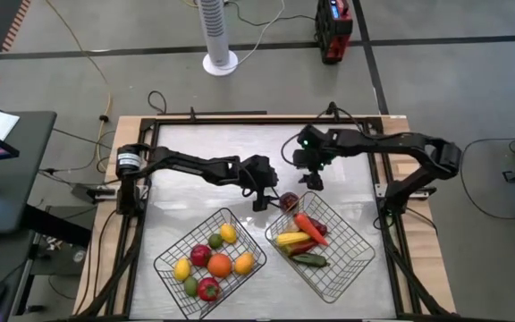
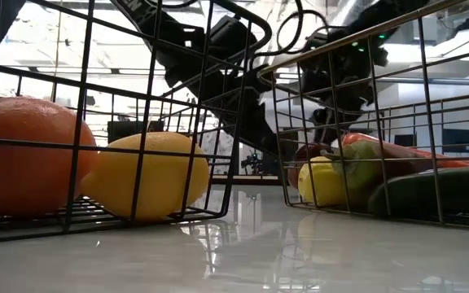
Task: Sort produce into baskets
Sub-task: Put the red apple into the black basket
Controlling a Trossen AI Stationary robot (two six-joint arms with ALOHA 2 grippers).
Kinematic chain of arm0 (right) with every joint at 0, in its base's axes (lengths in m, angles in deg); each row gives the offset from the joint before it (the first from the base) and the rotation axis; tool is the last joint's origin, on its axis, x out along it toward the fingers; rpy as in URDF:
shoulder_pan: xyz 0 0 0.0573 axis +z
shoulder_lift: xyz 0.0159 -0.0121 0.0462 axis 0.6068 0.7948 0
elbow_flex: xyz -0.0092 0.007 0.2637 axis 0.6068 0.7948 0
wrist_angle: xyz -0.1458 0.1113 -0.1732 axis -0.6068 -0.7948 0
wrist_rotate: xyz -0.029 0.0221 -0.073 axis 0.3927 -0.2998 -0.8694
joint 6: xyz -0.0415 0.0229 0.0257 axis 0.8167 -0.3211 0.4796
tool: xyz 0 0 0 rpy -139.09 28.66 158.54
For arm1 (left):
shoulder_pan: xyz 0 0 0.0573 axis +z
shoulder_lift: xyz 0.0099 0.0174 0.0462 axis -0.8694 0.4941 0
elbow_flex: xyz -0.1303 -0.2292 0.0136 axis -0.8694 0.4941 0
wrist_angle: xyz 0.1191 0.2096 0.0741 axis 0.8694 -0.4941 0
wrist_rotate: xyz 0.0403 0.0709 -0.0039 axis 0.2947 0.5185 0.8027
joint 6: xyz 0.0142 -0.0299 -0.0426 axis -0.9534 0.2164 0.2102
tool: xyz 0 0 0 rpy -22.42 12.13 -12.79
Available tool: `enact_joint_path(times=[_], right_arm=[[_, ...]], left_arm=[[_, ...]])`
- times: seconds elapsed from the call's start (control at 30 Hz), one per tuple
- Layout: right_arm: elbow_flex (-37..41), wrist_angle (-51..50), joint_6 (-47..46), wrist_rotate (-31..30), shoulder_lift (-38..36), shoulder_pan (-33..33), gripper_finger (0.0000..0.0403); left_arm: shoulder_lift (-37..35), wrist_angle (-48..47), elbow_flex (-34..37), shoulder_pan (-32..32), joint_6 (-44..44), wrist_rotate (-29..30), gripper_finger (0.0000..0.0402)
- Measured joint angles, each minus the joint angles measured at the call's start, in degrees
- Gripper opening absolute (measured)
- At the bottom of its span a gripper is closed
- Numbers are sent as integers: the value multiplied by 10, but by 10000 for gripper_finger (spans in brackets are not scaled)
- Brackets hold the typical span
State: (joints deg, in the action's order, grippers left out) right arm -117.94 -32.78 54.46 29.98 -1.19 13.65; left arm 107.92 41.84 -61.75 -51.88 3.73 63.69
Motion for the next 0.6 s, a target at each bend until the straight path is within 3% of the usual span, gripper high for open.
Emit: enact_joint_path(times=[0.27,0.6], right_arm=[[129,137,-10,6,-48,20,285],[166,207,3,6,-45,22,285]], left_arm=[[19,12,2,-10,5,-30,313],[75,64,5,-25,10,-9,313]])
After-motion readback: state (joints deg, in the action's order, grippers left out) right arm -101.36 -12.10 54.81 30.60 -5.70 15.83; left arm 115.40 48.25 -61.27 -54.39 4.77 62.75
